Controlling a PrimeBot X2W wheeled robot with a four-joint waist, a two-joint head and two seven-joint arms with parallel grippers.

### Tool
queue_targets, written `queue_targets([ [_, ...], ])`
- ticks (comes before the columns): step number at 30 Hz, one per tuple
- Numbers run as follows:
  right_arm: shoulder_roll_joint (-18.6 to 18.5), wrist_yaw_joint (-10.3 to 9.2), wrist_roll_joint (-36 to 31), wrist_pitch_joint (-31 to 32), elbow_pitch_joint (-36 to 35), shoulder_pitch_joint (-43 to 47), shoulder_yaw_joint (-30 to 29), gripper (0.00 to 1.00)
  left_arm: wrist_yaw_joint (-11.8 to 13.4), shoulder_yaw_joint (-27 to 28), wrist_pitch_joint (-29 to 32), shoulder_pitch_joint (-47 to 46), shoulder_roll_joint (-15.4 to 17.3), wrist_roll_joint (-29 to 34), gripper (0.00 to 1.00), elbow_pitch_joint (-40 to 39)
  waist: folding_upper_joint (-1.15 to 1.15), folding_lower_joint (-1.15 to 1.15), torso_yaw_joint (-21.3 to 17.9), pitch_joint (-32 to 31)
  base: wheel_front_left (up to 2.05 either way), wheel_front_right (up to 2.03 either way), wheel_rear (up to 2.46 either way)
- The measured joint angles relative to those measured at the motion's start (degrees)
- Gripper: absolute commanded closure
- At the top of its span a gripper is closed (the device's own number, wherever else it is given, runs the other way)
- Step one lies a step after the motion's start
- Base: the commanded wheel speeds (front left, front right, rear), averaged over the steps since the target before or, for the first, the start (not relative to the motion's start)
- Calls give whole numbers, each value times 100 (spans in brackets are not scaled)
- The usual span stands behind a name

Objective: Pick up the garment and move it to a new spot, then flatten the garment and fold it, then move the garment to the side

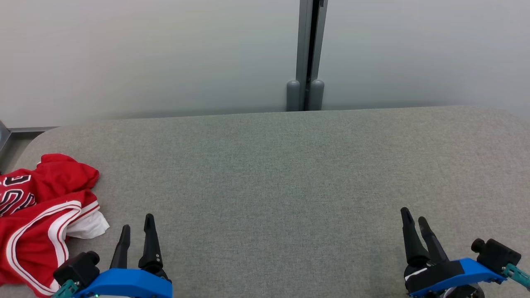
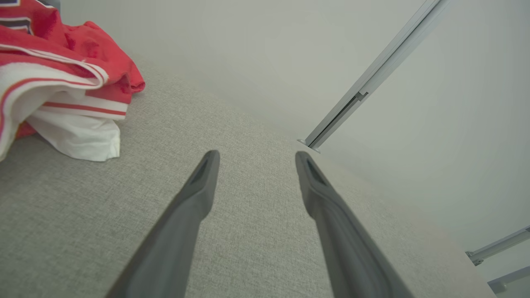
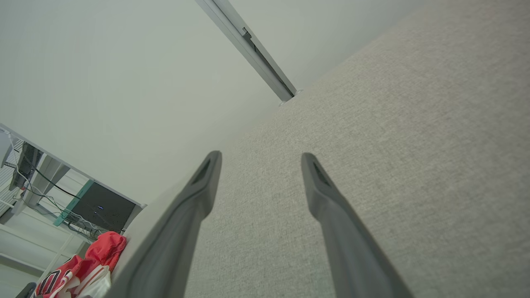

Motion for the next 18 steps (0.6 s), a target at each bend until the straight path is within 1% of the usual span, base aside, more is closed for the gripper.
queue_targets([
  [9,-4,3,-634,-131,89,-7,25,0,41,-88,-136,2,9,550,0,10,0,0,17,0,0,0,0],
  [18,-5,12,-1112,-267,122,-11,47,0,74,-154,-277,10,10,1051,0,9,0,0,39,-8,0,0,0],
])
